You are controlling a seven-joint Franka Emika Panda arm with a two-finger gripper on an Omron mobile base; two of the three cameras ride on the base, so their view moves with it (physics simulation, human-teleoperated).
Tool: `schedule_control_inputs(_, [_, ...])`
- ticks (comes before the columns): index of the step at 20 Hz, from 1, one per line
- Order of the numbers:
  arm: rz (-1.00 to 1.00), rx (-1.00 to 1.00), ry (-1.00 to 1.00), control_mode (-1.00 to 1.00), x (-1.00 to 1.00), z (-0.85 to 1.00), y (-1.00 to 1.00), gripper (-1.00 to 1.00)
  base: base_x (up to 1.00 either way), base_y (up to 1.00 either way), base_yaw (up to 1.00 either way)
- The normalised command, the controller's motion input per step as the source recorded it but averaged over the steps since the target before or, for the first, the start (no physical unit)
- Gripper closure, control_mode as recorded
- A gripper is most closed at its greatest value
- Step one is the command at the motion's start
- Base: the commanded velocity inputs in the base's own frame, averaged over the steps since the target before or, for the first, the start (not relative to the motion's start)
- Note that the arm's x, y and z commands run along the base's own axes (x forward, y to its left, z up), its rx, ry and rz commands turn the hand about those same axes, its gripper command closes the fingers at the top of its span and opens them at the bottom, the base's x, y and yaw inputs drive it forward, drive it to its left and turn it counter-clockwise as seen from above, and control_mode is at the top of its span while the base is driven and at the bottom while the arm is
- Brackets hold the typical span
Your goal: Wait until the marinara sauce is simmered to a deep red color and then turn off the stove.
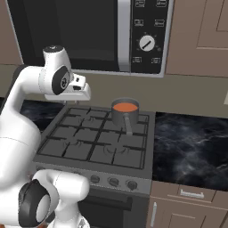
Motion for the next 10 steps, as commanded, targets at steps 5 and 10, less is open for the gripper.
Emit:
schedule_control_inputs(5, [0.0, 0.0, 0.0, 1.0, 0.0, 0.0, 0.0, -1.0, 0.0, 0.0, 0.0])
schedule_control_inputs(10, [0.0, 0.0, 0.0, 1.0, 0.0, 0.0, 0.0, -1.0, 0.0, 0.0, 0.0])
